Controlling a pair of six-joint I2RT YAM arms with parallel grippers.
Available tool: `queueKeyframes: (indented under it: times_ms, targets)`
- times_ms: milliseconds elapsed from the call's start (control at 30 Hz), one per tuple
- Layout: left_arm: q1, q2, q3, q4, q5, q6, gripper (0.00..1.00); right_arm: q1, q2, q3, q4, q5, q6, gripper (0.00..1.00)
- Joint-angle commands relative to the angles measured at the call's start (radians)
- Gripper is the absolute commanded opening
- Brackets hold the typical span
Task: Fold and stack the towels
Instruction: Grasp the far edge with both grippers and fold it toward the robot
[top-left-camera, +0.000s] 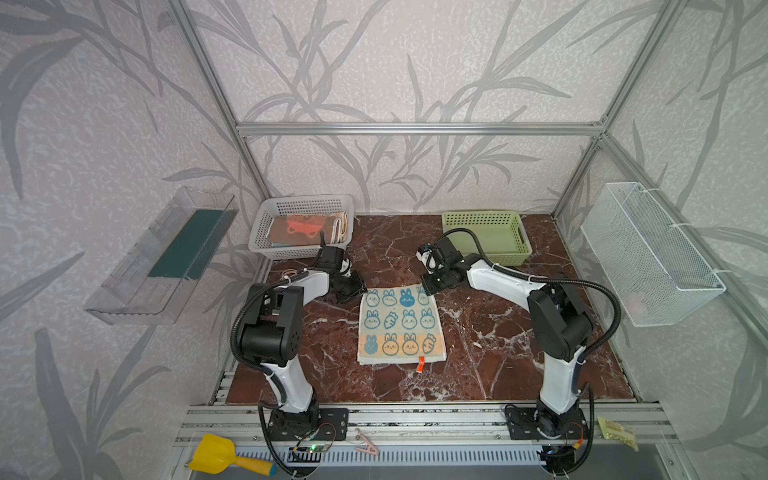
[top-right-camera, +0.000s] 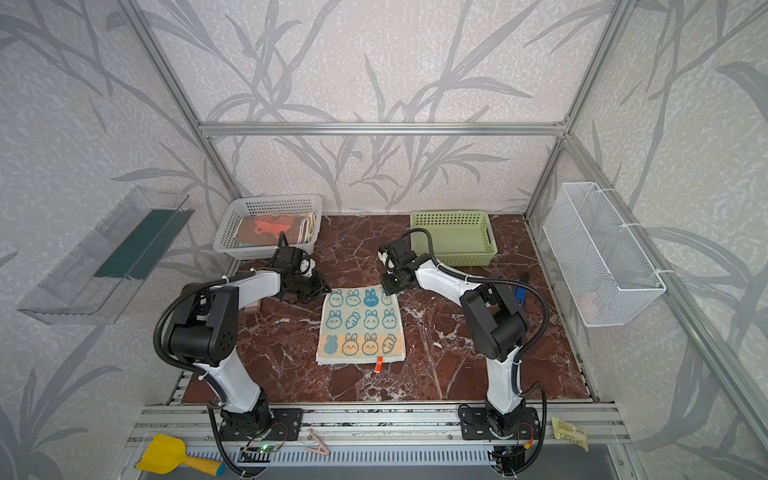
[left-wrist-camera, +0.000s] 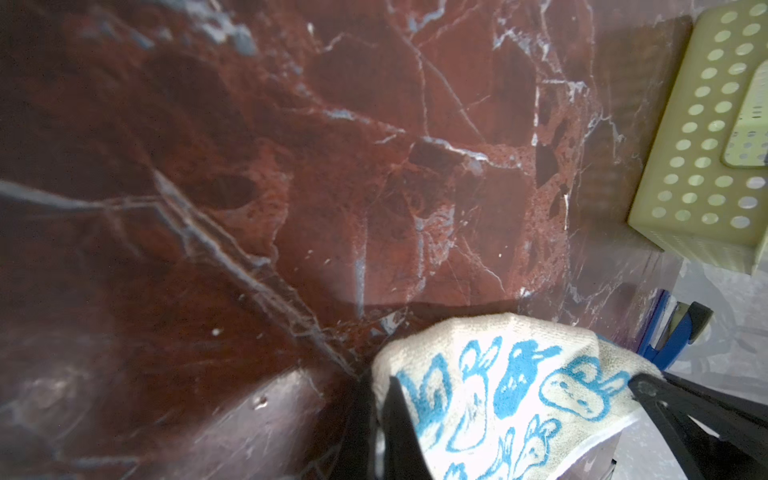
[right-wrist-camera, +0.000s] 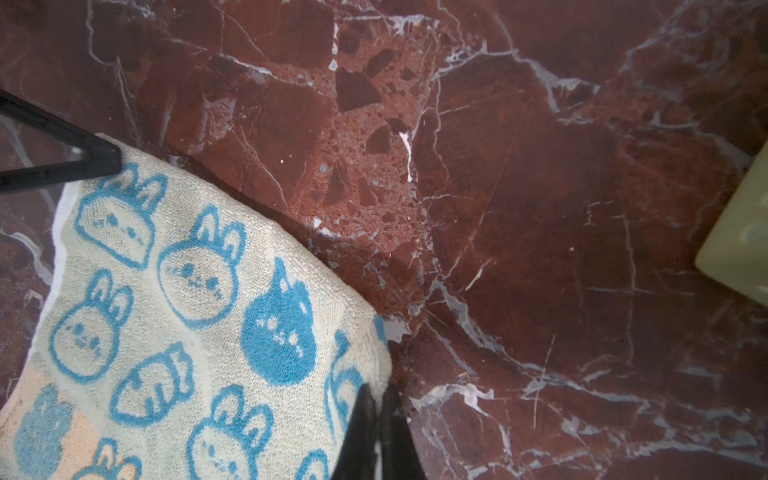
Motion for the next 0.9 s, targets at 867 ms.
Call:
queueKeyframes:
  times_ms: [867]
  targets:
    - [0.014, -0.355, -0.224, 0.199, 0.019, 0.080, 0.00, -0.058, -0.229, -0.142, 0.024, -0.087, 0.007, 0.00]
